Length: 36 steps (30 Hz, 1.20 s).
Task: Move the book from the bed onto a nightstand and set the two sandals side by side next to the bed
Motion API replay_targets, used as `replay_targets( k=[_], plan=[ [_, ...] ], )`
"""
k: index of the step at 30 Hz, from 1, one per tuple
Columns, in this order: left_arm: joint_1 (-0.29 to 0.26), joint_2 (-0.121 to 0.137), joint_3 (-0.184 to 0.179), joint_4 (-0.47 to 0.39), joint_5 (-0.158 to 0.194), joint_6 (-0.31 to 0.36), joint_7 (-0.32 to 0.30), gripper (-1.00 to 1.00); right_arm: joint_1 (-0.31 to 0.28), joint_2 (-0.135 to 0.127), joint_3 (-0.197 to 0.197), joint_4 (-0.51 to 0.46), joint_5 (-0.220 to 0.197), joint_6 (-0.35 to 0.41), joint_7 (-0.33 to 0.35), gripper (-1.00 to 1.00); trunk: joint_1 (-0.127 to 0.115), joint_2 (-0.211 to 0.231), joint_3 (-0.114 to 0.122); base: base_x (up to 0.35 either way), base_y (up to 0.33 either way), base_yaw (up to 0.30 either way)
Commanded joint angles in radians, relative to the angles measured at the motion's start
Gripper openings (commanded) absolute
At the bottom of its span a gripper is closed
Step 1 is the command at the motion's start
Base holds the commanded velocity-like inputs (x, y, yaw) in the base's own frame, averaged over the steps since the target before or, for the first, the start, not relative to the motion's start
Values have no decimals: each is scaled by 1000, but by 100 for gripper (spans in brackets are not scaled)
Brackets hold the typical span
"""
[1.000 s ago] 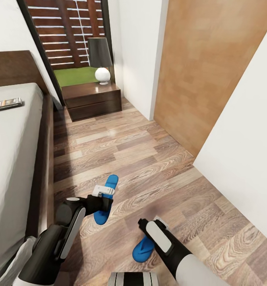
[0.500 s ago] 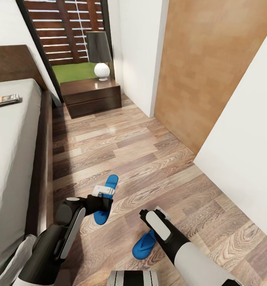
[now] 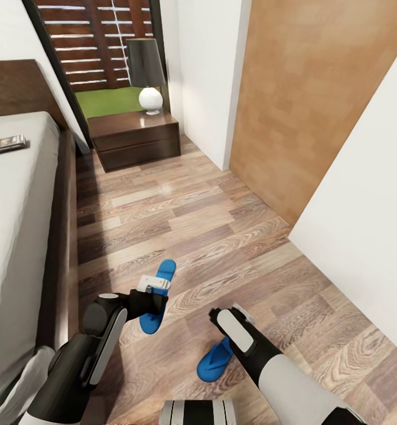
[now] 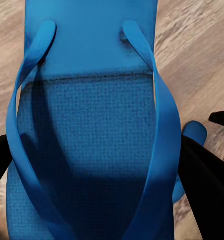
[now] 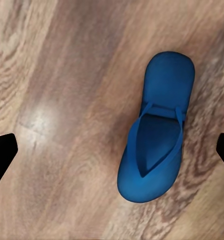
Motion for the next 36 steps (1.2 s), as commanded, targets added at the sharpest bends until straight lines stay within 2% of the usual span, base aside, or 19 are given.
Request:
replay_targets(
  k=[1,8,18,36],
  plan=[
    [-1,0,0,-1,7,5,3,-100,-1,0,1,0,0,6,-6,100,0,-1,-5,0,0,0],
    [0,0,0,-1,7,5,3,-100,-10,0,1,27,0,6,-6,100,0,-1,-5,0,0,0],
    [0,-1,0,-1,7,4,3,-100,-16,0,0,41,-1,6,-6,100,5,-3,-43,0,0,0],
    [0,-1,0,-1,7,4,3,-100,-17,0,-1,69,-4,5,-6,100,5,-3,-43,0,0,0]
  ],
)
